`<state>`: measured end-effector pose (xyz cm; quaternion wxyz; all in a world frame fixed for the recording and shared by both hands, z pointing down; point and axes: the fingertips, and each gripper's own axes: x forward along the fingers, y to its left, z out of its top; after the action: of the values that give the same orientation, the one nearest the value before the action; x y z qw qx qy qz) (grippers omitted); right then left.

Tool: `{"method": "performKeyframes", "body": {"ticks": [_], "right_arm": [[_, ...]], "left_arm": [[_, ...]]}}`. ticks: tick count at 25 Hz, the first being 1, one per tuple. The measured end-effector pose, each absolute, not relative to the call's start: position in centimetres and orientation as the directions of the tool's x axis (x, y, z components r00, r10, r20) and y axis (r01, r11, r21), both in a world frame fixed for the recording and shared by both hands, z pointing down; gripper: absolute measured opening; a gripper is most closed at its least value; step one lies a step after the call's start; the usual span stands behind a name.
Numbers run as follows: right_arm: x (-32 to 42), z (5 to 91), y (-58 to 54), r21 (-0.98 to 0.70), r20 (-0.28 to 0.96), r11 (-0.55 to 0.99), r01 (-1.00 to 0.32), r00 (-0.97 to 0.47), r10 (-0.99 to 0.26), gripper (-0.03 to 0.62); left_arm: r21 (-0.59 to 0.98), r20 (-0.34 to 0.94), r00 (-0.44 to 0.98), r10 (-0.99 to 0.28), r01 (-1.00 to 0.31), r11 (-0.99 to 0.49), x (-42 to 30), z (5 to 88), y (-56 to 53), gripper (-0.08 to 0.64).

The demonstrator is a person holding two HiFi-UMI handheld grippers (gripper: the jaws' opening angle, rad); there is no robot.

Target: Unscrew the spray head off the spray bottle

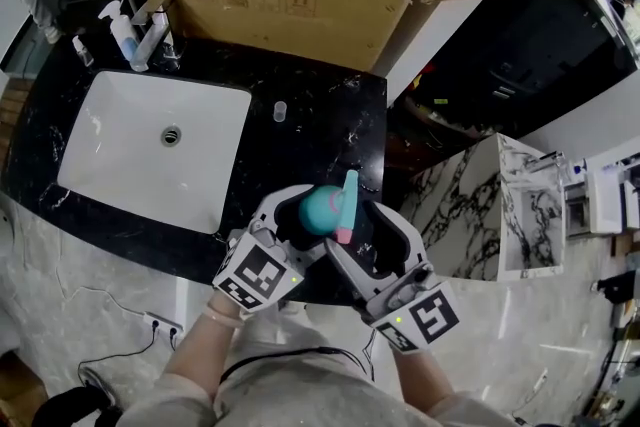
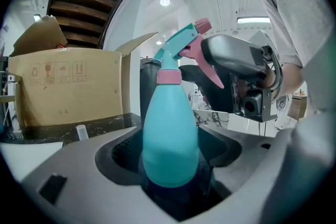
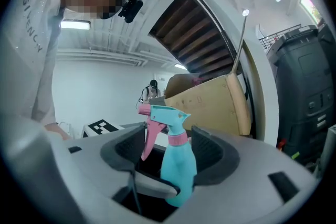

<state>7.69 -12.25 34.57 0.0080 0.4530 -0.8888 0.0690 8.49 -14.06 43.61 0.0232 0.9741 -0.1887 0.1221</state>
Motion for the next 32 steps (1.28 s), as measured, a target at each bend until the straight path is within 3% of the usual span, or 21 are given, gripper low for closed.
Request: {"method": "performKeyframes", "body": {"ticks": [16,32], "right_arm": [[13.3,34.6,-12.8,-0.135,0.06,0.496,-0.858,-0.507,-0.86,0.265],[13.5,34.0,-16.9,-0.083,0.018,0.524,-0.848,-0.527,-0.85,0.216]], "left_arm": [[0.001,0.25,0.901,-0.355,-0.367,-0.93,8.5,43.8,-14.0,0.334],[0.002,0.254,0.903,-0.346,-0.358,-0.934,8.4,43.9,-14.0,0.334]]}}
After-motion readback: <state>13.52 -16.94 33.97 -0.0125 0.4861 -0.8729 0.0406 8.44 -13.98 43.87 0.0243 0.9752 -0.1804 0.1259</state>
